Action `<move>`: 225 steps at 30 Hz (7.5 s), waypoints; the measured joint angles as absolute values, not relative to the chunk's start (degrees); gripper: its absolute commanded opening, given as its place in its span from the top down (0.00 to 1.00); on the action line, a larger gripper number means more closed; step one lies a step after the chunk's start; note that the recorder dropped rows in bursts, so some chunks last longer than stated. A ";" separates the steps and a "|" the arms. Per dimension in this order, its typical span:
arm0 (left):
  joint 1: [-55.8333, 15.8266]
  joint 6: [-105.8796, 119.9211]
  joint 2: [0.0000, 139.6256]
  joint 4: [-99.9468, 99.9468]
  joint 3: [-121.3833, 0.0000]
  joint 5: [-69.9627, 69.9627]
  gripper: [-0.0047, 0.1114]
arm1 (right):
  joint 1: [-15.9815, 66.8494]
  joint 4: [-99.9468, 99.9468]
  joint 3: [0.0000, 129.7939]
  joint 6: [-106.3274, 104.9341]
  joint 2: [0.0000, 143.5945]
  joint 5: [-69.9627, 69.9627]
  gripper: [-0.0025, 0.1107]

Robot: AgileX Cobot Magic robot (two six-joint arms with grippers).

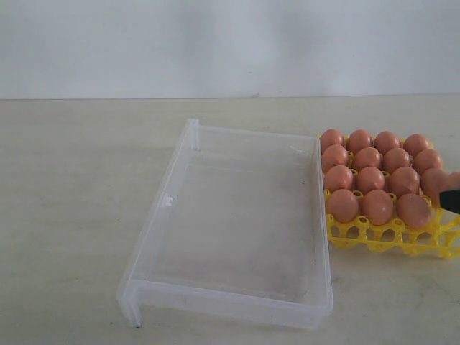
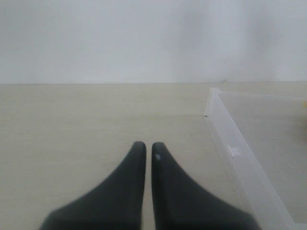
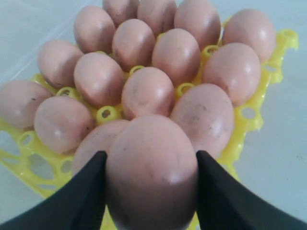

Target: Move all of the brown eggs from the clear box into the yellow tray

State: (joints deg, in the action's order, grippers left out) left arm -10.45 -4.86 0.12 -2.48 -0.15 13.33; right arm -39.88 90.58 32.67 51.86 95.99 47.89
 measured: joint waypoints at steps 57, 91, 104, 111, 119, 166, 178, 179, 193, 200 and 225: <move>-10.45 -4.86 0.12 -2.48 -0.15 13.33 0.92 | -39.88 76.75 32.67 54.78 100.13 59.06 0.76; -10.45 -4.86 0.12 -2.48 -0.15 13.33 0.92 | -7.42 15.03 47.17 4.26 77.81 -39.99 0.98; -10.45 -4.86 0.12 -2.48 -0.15 13.33 0.92 | -7.42 5.35 51.91 -5.51 92.53 -45.25 0.98; -10.45 -4.86 0.12 -2.48 -0.15 13.33 0.92 | -7.42 5.25 51.91 -5.78 92.78 -38.91 0.98; -10.45 -4.86 0.12 -2.48 -0.15 13.33 0.92 | -7.42 4.59 52.03 -5.90 94.03 -39.92 0.98; -10.45 -4.86 0.12 -2.48 -0.15 13.33 0.92 | -7.42 -31.39 45.14 -12.62 64.72 0.95 0.98; -10.45 -4.86 0.12 -2.48 -0.15 13.33 0.92 | -7.42 -12.26 30.77 23.43 50.68 10.03 0.98; -10.45 -4.86 0.12 -2.48 -0.15 13.33 0.92 | -7.42 -5.91 30.67 28.30 49.50 9.76 0.98; -10.45 -4.86 0.12 -2.48 -0.15 13.33 0.92 | -5.64 75.80 30.68 84.15 25.82 18.60 0.98; -10.45 -4.86 0.12 -2.48 -0.15 13.33 0.92 | -5.11 97.91 29.29 94.20 23.78 28.49 0.98; -10.45 -4.86 0.12 -2.48 -0.15 13.33 0.92 | -5.11 68.80 28.78 58.15 11.08 14.04 0.98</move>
